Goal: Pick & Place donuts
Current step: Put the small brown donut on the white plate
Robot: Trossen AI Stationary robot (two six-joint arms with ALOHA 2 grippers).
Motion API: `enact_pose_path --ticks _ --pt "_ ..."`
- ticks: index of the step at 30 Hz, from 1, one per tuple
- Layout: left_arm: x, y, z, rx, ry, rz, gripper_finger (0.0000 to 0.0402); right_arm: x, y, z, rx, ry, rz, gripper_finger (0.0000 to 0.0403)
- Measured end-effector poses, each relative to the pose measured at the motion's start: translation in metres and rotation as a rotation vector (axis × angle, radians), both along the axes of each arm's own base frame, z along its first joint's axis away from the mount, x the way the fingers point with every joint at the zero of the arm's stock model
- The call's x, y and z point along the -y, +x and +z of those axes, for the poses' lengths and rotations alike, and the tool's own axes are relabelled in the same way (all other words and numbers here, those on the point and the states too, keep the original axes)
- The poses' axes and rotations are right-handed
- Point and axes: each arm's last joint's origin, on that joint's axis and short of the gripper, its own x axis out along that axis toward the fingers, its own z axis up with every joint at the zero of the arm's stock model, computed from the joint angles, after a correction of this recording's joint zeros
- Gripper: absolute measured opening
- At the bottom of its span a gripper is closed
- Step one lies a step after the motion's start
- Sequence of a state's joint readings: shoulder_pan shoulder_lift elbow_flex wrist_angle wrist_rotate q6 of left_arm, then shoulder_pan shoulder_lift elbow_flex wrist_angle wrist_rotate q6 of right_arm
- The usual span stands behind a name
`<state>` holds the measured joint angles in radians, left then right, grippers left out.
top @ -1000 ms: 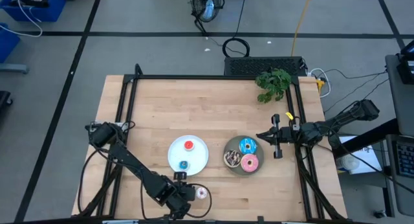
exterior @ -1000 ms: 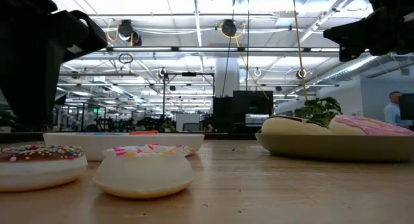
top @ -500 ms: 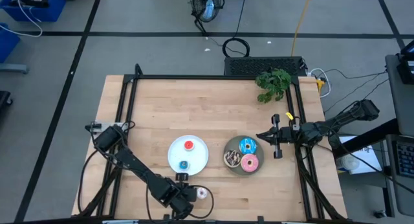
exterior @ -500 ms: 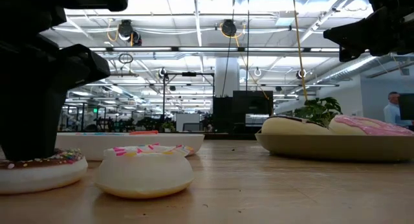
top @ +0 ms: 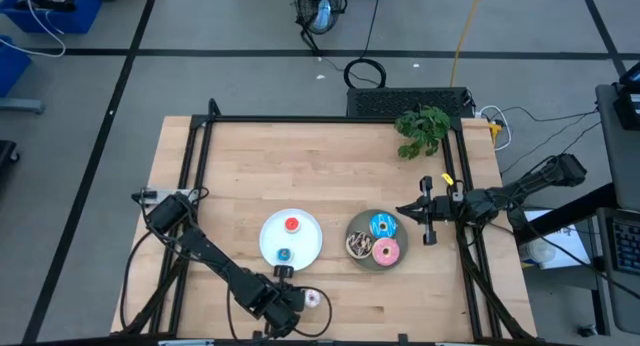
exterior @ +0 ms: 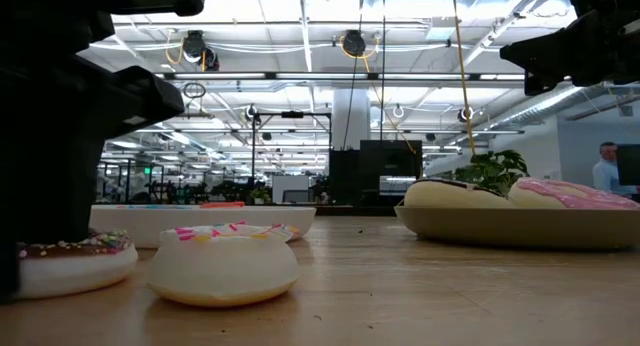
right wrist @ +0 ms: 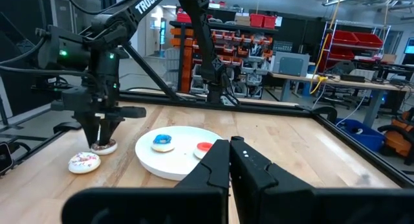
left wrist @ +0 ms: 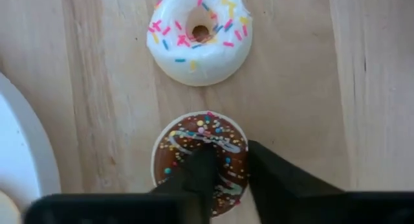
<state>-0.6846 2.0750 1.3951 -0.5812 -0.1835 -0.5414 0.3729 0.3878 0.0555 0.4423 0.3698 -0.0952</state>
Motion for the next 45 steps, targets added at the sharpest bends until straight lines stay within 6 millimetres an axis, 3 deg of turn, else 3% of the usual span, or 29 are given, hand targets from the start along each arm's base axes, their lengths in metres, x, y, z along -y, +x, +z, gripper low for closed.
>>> enact_pose_path --ticks 4,9,12,16,21,27,30,34,37,45 --pt "0.001 -0.001 0.000 0.000 0.011 -0.031 0.0018 0.000 0.000 0.000 0.000 -0.001 0.000 0.0000" --pt "0.004 -0.005 0.005 0.004 0.010 -0.083 0.0026 0.000 0.000 0.000 0.000 0.001 0.000 0.0000" --pt "0.007 -0.011 0.021 0.024 0.011 -0.093 0.0023 0.000 0.000 0.000 -0.001 0.000 0.000 0.0000" --pt "0.006 -0.020 0.055 0.068 0.056 -0.079 0.0008 0.000 0.000 0.000 -0.001 0.000 0.000 0.0000" --pt "0.000 -0.037 0.113 0.123 0.129 -0.057 0.0029 0.000 0.000 0.000 -0.005 0.000 0.000 0.0000" --pt "-0.023 -0.057 0.176 0.241 0.187 -0.003 0.0010 0.000 0.000 -0.001 -0.006 0.002 0.001 0.0000" --pt "-0.034 -0.066 0.194 0.293 0.194 0.019 0.0012 0.000 0.000 -0.001 -0.006 0.000 0.001 0.0000" --pt "-0.048 -0.074 0.200 0.257 0.268 0.033 0.0027 0.000 0.000 -0.001 -0.006 -0.006 0.000 0.0000" --pt "-0.060 -0.075 0.195 0.196 0.342 0.079 0.0015 0.000 0.000 -0.001 -0.007 -0.008 0.000 0.0000" --pt "-0.087 -0.058 0.148 0.098 0.394 0.140 0.0025 0.000 0.000 -0.001 -0.009 0.000 0.001 0.0000"
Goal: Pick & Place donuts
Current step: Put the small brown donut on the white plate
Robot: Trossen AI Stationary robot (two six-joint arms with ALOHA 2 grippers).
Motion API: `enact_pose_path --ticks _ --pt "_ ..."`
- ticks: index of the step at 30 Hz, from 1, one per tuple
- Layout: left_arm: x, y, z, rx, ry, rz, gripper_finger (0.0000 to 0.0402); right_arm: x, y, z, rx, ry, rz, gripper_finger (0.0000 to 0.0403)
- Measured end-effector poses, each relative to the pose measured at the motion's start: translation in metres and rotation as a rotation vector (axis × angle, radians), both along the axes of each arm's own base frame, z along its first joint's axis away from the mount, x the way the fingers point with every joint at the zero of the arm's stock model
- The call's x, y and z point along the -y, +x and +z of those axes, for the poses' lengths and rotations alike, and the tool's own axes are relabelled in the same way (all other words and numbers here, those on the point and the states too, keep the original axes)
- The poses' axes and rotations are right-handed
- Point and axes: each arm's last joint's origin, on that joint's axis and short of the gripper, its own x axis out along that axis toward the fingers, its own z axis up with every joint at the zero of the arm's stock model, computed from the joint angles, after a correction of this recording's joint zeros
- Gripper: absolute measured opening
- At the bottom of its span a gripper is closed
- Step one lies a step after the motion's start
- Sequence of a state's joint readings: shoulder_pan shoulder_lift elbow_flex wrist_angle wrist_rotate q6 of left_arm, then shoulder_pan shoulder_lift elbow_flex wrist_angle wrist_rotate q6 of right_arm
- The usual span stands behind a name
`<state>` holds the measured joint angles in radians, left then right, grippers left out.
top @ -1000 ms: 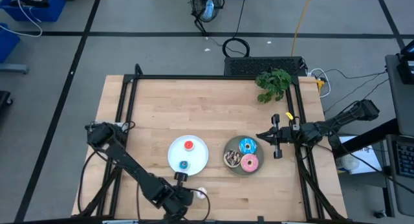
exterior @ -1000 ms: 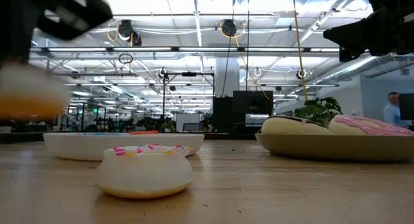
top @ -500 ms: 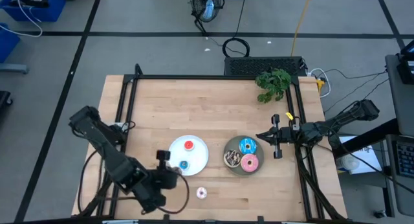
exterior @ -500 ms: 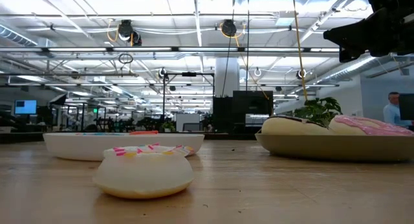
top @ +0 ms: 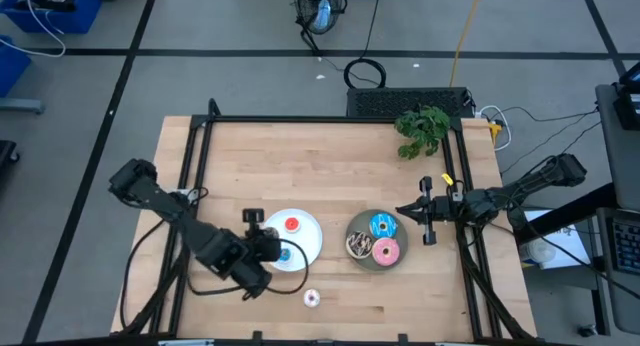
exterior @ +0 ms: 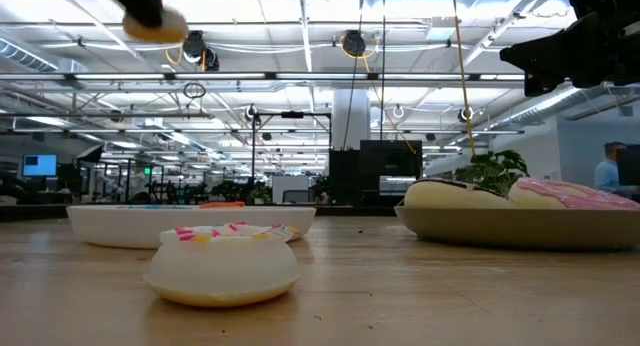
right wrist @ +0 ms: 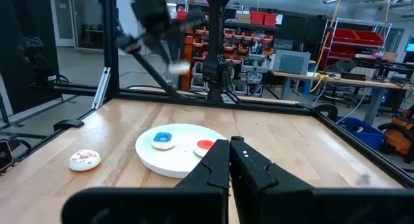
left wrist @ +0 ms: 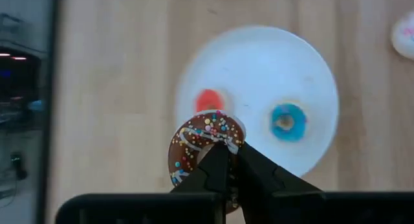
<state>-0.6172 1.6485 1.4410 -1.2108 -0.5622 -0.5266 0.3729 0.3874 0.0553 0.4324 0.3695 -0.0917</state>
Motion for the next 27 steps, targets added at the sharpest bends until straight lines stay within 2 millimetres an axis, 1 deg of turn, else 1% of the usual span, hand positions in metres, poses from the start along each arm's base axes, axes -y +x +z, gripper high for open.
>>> enact_pose_path --ticks 4,7,11,15,18,20,22,27 --pt "-0.008 0.009 -0.036 -0.049 -0.069 -0.051 0.0010 0.000 0.000 0.000 -0.003 -0.003 0.000 0.0000" --pt "-0.018 0.013 -0.060 -0.052 -0.098 -0.056 0.0011 0.000 0.000 0.000 -0.003 -0.007 0.000 0.0000" --pt "-0.034 0.013 -0.088 -0.060 -0.104 -0.025 0.0029 0.000 0.000 0.000 -0.004 -0.008 0.000 0.0000" --pt "-0.049 0.010 -0.111 -0.089 -0.157 0.007 0.0017 0.000 0.000 0.000 -0.003 -0.008 0.000 0.0000" --pt "-0.056 0.010 -0.122 -0.070 -0.206 0.024 0.0008 0.000 0.000 0.000 -0.003 -0.008 0.000 0.0000" --pt "-0.060 0.011 -0.125 -0.069 -0.233 0.032 0.0014 0.000 0.000 0.000 -0.003 -0.008 0.000 0.0000" --pt "-0.062 0.012 -0.126 -0.081 -0.260 0.039 0.0038 0.000 0.000 0.000 -0.003 -0.008 0.000 0.0000" --pt "-0.062 0.014 -0.123 -0.066 -0.271 0.043 0.0125 0.000 0.000 0.000 -0.003 -0.008 0.000 0.0000"
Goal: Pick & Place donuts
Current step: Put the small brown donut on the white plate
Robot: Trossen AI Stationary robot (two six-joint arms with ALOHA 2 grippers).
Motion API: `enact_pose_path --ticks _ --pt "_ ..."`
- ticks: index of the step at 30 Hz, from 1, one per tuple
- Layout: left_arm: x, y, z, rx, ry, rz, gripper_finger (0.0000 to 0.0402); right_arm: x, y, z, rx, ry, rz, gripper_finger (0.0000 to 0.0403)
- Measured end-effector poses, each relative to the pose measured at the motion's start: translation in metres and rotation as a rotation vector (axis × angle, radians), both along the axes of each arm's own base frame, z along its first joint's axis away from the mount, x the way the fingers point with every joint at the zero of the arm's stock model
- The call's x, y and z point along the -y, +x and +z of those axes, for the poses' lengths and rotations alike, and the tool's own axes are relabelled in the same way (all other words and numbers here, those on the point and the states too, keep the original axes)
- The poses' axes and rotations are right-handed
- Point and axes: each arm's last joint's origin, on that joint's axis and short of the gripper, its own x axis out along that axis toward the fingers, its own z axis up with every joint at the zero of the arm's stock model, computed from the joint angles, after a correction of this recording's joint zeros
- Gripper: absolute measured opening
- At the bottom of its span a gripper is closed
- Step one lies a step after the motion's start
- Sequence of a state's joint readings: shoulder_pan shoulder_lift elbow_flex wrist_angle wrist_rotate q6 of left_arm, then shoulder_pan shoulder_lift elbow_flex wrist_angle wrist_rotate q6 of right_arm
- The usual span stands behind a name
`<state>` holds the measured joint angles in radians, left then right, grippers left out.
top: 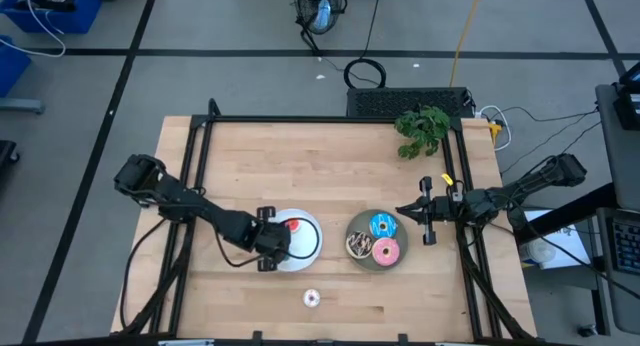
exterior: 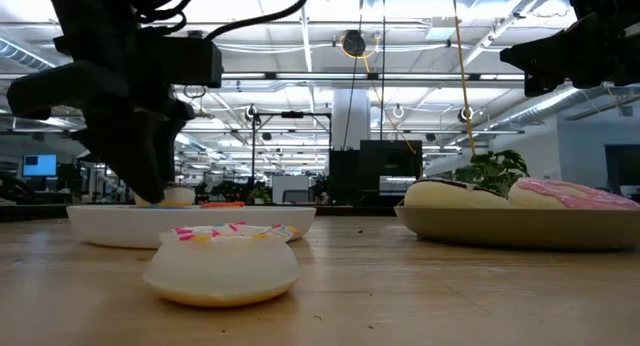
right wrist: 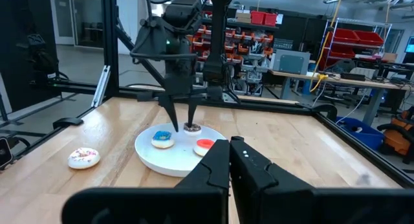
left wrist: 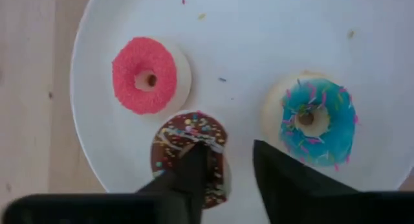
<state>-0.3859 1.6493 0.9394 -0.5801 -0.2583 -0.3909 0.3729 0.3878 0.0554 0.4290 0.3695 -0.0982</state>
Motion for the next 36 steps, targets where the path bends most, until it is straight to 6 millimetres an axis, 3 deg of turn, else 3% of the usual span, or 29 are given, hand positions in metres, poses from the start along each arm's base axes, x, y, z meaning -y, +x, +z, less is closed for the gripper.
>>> enact_pose_path --ticks 4,8,23,30,36 --pt "0.0000 0.0001 0.0000 0.001 -0.006 0.009 0.0175 0.0000 0.0000 0.0000 0.000 0.000 0.000 0.0000" --pt "0.0002 0.0005 0.0001 0.004 -0.008 0.006 0.0195 0.0000 0.0000 0.0000 0.000 0.000 0.000 0.0000" --pt "0.0001 0.0008 0.0003 0.012 -0.002 0.016 0.0164 0.0000 0.0000 0.0000 0.000 0.006 0.000 0.0000" --pt "0.0019 -0.0001 0.0000 -0.009 -0.015 -0.042 0.0112 0.0000 0.0000 0.0000 0.000 -0.002 0.000 0.0000" --pt "0.0022 -0.0007 -0.0003 -0.023 -0.016 -0.083 0.0020 0.0000 0.0000 0.0000 0.000 -0.001 0.000 0.0000"
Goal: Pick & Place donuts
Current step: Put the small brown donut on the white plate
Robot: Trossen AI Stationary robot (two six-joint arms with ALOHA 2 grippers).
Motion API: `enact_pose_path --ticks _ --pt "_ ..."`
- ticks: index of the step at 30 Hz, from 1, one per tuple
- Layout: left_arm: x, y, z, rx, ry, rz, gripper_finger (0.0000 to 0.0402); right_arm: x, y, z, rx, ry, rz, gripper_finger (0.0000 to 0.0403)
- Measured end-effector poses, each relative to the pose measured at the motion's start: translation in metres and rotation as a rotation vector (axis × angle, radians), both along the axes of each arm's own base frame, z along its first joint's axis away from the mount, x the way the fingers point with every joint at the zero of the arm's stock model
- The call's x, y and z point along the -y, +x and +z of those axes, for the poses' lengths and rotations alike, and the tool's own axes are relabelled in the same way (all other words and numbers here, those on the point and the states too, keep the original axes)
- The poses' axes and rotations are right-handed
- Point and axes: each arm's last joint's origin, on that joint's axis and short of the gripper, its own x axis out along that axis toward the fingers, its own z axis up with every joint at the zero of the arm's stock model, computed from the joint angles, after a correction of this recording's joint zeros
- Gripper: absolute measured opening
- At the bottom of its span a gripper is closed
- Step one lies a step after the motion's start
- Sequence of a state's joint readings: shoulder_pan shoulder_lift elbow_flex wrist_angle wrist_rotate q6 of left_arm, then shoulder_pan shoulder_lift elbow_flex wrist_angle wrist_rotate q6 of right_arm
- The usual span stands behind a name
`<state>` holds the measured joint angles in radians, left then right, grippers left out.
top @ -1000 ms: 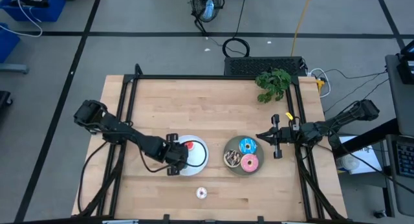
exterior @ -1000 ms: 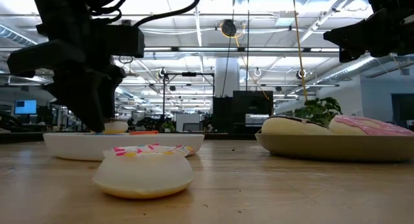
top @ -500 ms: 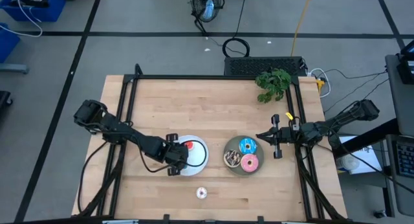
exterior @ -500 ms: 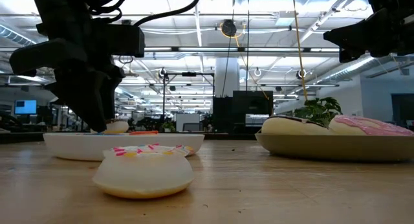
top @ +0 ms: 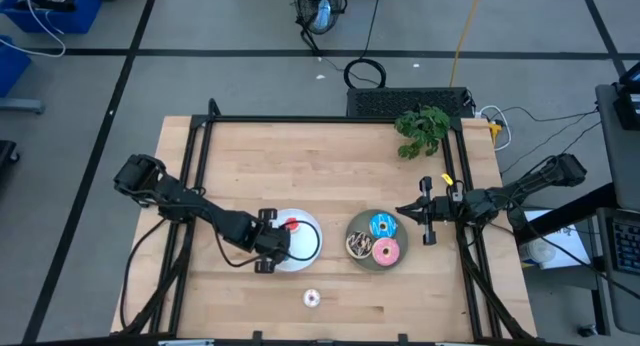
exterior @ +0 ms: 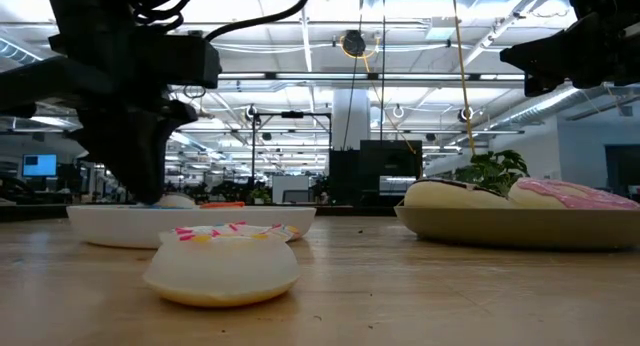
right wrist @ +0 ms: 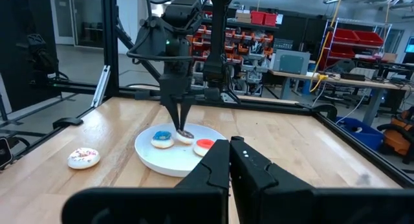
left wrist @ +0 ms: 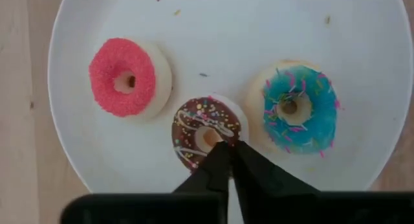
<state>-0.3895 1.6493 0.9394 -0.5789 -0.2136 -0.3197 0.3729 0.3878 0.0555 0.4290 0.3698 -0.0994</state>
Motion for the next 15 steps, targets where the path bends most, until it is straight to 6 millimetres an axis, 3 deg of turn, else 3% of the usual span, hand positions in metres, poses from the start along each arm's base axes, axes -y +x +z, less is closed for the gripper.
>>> enact_pose_path --ticks 3,10,15 --pt "0.0002 0.0006 0.0003 0.005 -0.002 -0.002 0.0011 0.0000 0.0000 0.0000 0.000 0.007 0.001 0.0000" --pt "0.0000 0.0006 0.0003 0.009 -0.008 0.029 0.0081 0.0000 0.0000 0.0000 0.000 0.006 0.000 0.0000" --pt "-0.0008 0.0008 0.0004 0.016 0.008 0.036 0.0098 0.0000 0.0000 0.0000 0.000 0.006 0.000 0.0000"
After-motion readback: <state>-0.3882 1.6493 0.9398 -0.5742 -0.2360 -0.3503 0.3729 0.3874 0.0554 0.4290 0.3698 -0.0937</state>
